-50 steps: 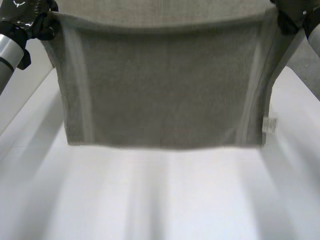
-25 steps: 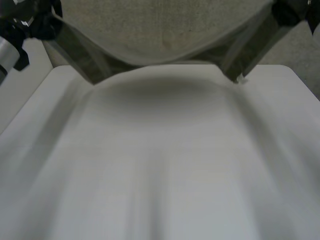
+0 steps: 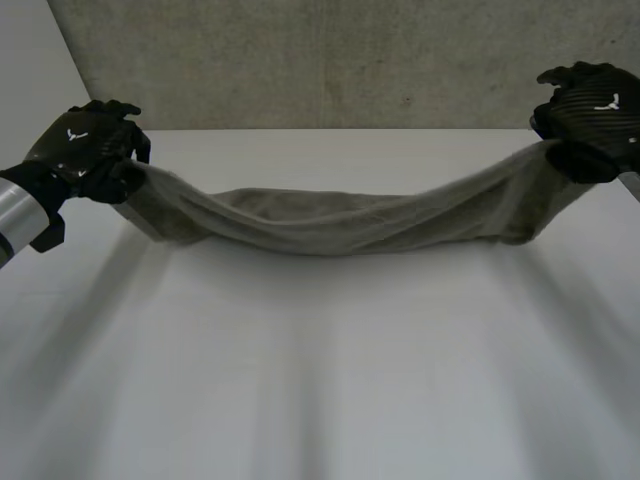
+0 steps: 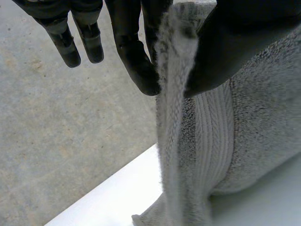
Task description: Fold the towel.
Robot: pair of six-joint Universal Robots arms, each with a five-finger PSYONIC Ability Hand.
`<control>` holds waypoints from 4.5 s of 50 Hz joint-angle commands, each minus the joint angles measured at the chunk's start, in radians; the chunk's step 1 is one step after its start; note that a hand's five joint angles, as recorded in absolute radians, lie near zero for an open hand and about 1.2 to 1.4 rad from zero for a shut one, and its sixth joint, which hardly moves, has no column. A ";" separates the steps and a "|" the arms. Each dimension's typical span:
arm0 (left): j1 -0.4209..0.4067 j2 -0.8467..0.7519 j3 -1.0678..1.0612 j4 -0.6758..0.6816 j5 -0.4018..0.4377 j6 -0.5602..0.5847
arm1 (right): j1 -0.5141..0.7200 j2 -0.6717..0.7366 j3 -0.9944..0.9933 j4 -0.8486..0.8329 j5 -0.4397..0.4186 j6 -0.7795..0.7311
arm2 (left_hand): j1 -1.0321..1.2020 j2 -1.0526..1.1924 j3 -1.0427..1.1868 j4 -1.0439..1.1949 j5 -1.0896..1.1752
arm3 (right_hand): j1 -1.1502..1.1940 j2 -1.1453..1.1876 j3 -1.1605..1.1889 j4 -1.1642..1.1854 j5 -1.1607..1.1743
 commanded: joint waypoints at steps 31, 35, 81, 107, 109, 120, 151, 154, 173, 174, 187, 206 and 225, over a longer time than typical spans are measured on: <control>-0.024 -0.205 0.210 -0.222 -0.028 0.000 | 0.055 0.234 -0.190 0.371 0.111 -0.209 | 0.072 0.044 -0.049 -0.056 0.052 | 0.085 0.054 -0.001 -0.053 0.063; -0.031 -0.261 0.262 -0.222 -0.042 0.000 | 0.075 0.293 -0.236 0.368 0.140 -0.215 | 0.072 0.044 -0.049 -0.056 0.052 | 0.085 0.054 -0.001 -0.053 0.063; -0.166 -0.600 0.469 0.031 -0.155 -0.008 | 0.202 0.676 -0.374 -0.181 0.415 -0.005 | 0.072 0.044 -0.049 -0.056 0.052 | 0.085 0.054 -0.001 -0.053 0.063; -0.183 -0.624 0.489 0.027 -0.209 -0.004 | 0.203 0.702 -0.397 -0.217 0.515 0.005 | -1.158 -1.186 -0.049 -0.056 -1.170 | -1.312 -1.343 -0.001 -0.053 -1.159; -0.183 -0.612 0.486 0.025 -0.209 -0.006 | 0.202 0.677 -0.390 -0.218 0.516 0.014 | -1.158 -1.186 -0.049 -0.056 -1.170 | -1.312 -1.343 -0.001 -0.053 -1.159; -0.165 -0.444 0.377 0.010 -0.211 -0.011 | 0.188 0.505 -0.291 -0.221 0.518 0.098 | -1.158 -1.186 -0.049 -0.056 -1.170 | -1.312 -1.343 -0.001 -0.053 -1.159; -0.142 -0.195 0.018 -0.090 -0.198 0.003 | 0.055 0.346 -0.133 -0.056 0.355 0.048 | -1.155 -1.183 -0.049 -0.056 -1.170 | -1.312 -1.343 -0.001 -0.053 -1.159; -0.146 -0.193 0.014 -0.091 -0.198 -0.008 | 0.058 0.343 -0.110 -0.042 0.357 0.057 | -1.155 -1.183 -0.049 -0.056 -1.170 | -1.312 -1.343 -0.001 -0.053 -1.159; -0.191 -0.153 -0.084 -0.058 -0.208 -0.081 | 0.050 0.108 0.492 -0.275 0.326 0.117 | -1.155 -1.183 -0.049 -0.056 -1.170 | -1.130 -1.161 -0.001 -0.053 -1.151; -0.191 -0.153 -0.085 -0.058 -0.208 -0.081 | 0.046 0.110 0.508 -0.307 0.314 0.106 | -1.155 -1.183 -0.049 -0.056 -1.170 | -1.112 -1.143 -0.001 -0.053 -1.134; -0.186 -0.141 -0.141 0.001 -0.209 -0.086 | 0.042 0.148 0.522 -0.349 0.291 -0.024 | -1.155 -1.183 -0.049 -0.056 -1.170 | -0.904 -0.935 -0.001 -0.053 -0.925; -0.185 -0.143 -0.158 0.008 -0.208 -0.086 | 0.024 0.294 0.407 -0.387 0.314 -0.113 | -1.155 -1.183 -0.049 -0.056 -1.170 | -0.757 -0.788 -0.001 -0.053 -0.778; -0.191 -0.143 -0.177 0.042 -0.208 -0.086 | -0.013 0.324 0.391 -0.436 0.323 -0.120 | -1.155 -1.183 -0.049 -0.056 -1.170 | -0.534 -0.565 -0.001 -0.053 -0.555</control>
